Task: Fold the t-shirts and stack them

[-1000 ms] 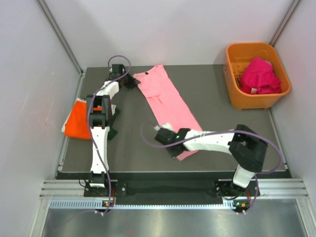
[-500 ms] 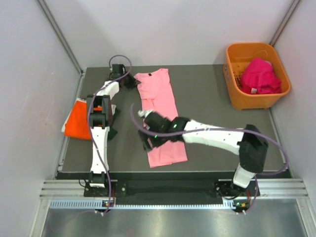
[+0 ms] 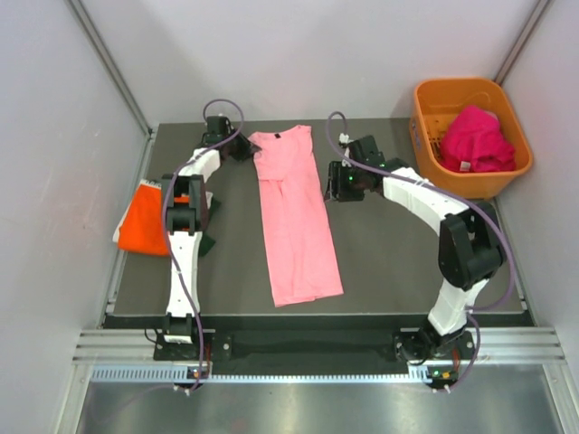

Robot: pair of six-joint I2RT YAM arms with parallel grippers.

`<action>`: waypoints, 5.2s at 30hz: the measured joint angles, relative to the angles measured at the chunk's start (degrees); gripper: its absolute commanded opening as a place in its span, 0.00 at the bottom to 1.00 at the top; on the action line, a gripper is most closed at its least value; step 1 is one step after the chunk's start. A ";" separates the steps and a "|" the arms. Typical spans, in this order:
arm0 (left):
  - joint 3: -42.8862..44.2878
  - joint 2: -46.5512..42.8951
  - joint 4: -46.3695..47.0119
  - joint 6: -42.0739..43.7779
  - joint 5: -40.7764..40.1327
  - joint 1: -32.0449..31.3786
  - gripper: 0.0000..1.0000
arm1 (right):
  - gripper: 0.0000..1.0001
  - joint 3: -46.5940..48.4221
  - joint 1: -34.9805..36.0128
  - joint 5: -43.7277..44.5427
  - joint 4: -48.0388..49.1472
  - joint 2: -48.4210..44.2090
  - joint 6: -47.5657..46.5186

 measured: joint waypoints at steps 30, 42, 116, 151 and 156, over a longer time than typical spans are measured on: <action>-50.95 -41.59 -4.13 5.03 -2.43 0.74 0.95 | 0.50 -38.29 0.50 -6.27 6.99 -25.11 0.92; -77.68 -80.52 -11.08 7.04 -9.29 -11.58 0.73 | 0.45 -42.27 11.10 -3.10 5.95 -30.73 8.20; -83.32 -76.08 -3.96 -7.15 -8.92 -22.36 0.00 | 0.00 -21.05 6.25 -2.12 8.09 -14.19 7.06; -51.67 -40.85 -0.74 -1.20 -5.55 -6.69 0.00 | 0.02 27.76 -4.00 -6.49 -1.07 27.26 1.79; -50.12 -38.05 0.87 -1.27 -5.16 -6.03 0.16 | 0.47 30.51 -4.02 -7.28 -0.42 28.79 2.32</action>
